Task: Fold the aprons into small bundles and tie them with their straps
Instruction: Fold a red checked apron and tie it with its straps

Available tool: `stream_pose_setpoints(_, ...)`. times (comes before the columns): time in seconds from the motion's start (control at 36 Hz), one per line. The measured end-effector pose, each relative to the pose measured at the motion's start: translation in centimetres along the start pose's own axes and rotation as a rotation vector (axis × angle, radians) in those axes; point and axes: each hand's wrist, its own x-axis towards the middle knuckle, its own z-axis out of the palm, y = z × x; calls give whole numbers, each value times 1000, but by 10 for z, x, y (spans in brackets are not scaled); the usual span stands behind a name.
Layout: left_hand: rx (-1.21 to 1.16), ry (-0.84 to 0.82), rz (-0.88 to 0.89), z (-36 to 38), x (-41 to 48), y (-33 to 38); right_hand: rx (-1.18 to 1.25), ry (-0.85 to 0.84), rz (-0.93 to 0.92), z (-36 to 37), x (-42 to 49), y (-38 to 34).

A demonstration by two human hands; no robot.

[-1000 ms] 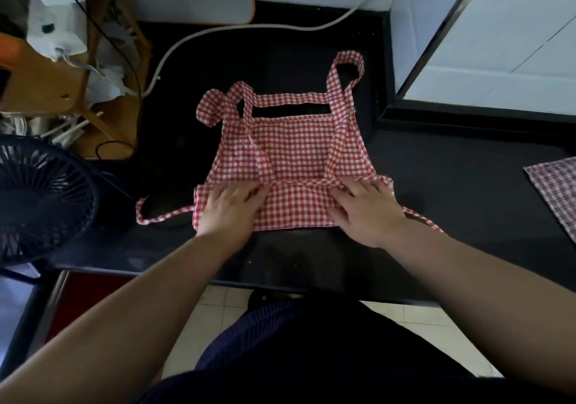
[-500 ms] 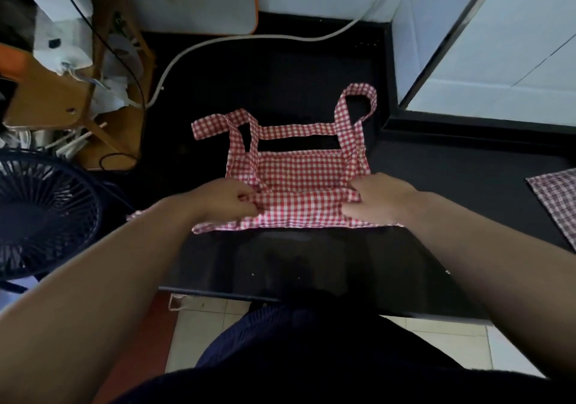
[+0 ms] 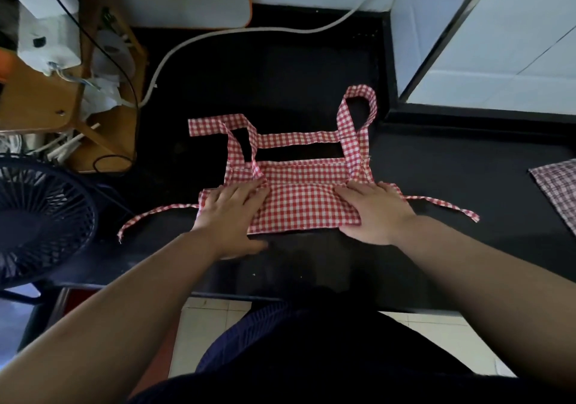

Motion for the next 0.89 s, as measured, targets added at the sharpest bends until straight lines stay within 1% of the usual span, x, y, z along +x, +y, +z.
stream_pose_setpoints(0.06, -112, 27, 6, -13, 6, -5, 150, -26, -9, -17, -1, 0)
stream_pose_setpoints(0.11, -280, -31, 13, -31, 11, -11, 255, -77, 7, -32, -2, 2)
stream_pose_setpoints(0.17, -440, -116, -32, -46, 13, -13, 264, -73, 37, -40, 0, 6)
stream_pose_setpoints(0.19, -489, -130, -49, -51, 15, -15, 262, -58, 60, -41, 1, 8)
stream_pose_setpoints(0.25, -504, -101, -43, -55, 19, -19, 221, 16, 103, -40, 2, 7)
stream_pose_setpoints(0.31, -501, -54, -31, -55, 24, -22, 168, 135, 123, -35, 4, 4)
stream_pose_setpoints(0.39, -488, -69, -50, -50, 26, -25, 140, 274, 107, -28, 8, 0)
stream_pose_setpoints(0.44, -479, -77, -61, -46, 24, -24, 123, 291, 79, -23, 9, 0)
stream_pose_setpoints(0.5, -503, -63, -88, -43, 19, -22, 129, 235, 47, -20, 5, -1)
stream_pose_setpoints(0.56, -439, 1, -126, -44, 14, -18, 74, 183, 10, -15, 0, -2)
stream_pose_setpoints(0.58, -331, 42, -132, -44, 12, -15, 24, 166, 3, -11, -1, -2)
stream_pose_setpoints(0.64, -42, 122, -100, -41, 12, -8, -85, 156, 30, -3, -2, -1)
stream_pose_setpoints(0.67, 60, 145, -80, -38, 11, -3, -124, 167, 61, 1, -1, 0)
stream_pose_setpoints(0.69, 108, 145, -72, -33, 10, 3, -145, 177, 92, 3, -1, 0)
stream_pose_setpoints(0.75, 92, 117, -66, -18, 5, 15, -143, 167, 101, 7, 1, -2)
stream_pose_setpoints(0.81, 55, 72, -50, -5, -3, 21, -108, 97, 41, 7, 0, -7)
stream_pose_setpoints(0.86, 94, 50, -28, 3, -9, 22, -108, 50, 1, 7, -3, -10)
stream_pose_setpoints(0.89, 107, 69, -23, 5, -11, 21, -124, 64, -13, 7, -5, -11)
